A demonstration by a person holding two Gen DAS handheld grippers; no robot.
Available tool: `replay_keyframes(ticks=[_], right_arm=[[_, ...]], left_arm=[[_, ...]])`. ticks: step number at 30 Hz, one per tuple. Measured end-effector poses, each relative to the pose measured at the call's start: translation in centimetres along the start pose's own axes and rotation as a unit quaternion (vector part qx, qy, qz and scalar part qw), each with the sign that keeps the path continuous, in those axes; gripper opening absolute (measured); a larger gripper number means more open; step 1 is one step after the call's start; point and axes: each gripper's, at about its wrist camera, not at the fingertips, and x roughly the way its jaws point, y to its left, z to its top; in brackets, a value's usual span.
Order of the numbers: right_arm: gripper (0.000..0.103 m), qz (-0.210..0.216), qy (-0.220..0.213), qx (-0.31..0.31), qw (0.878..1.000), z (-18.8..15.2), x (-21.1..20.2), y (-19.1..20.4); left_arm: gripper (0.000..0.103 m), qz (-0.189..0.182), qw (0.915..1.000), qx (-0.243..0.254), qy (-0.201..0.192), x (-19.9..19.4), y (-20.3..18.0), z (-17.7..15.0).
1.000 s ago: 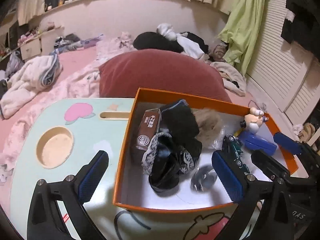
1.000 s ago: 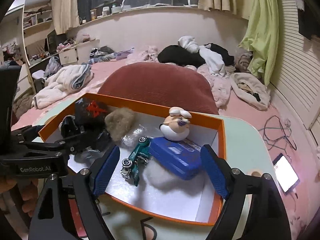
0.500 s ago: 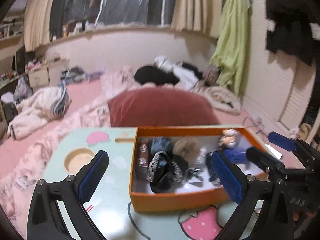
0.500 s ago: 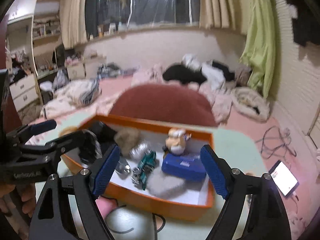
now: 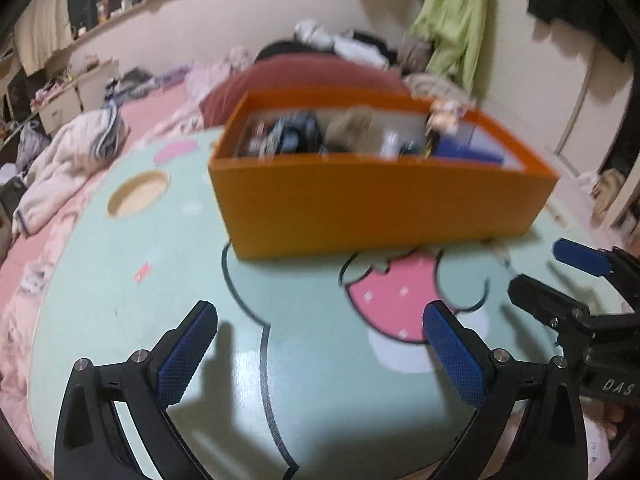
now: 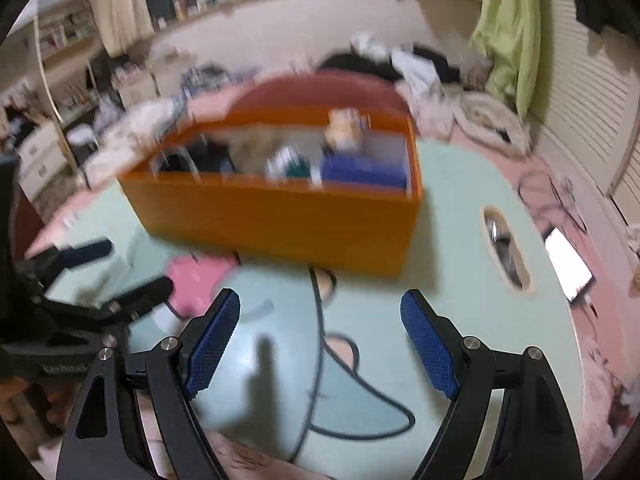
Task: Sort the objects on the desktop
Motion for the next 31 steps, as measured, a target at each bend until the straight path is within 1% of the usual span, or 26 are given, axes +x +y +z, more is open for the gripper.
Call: replay_keyframes(ticks=[1, 2, 4, 8, 19, 31], right_arm=[[0.083, -0.009, 0.019, -0.003, 1.000, -0.28, 0.65, -0.02], [0.087, -0.016, 0.034, -0.007, 0.999, -0.53, 1.14, -0.01], [0.089, -0.017, 0.035, -0.010, 0.999, -0.72, 1.09, -0.04], [0.099, -0.014, 0.041, -0.012, 0.999, -0.97, 1.29, -0.27], [0.102, -0.011, 0.043, -0.016, 0.999, -1.14, 1.31, -0.15], [0.102, -0.011, 0.043, -0.016, 0.999, -1.07, 1.28, 0.04]], left_arm=[[0.103, 0.016, 0.9998, 0.003, 0.005, 0.30, -0.06, -0.09], [0.103, 0.013, 0.9999, 0.001, 0.006, 0.34, 0.06, -0.19], [0.103, 0.013, 0.9999, 0.001, 0.005, 0.28, 0.06, -0.25], [0.103, 0.012, 0.9999, 0.002, 0.005, 0.33, 0.02, -0.26], [0.103, 0.008, 1.0000, 0.005, 0.003, 0.56, 0.05, 0.08], [0.103, 0.005, 0.9999, 0.009, 0.000, 0.55, 0.05, 0.06]])
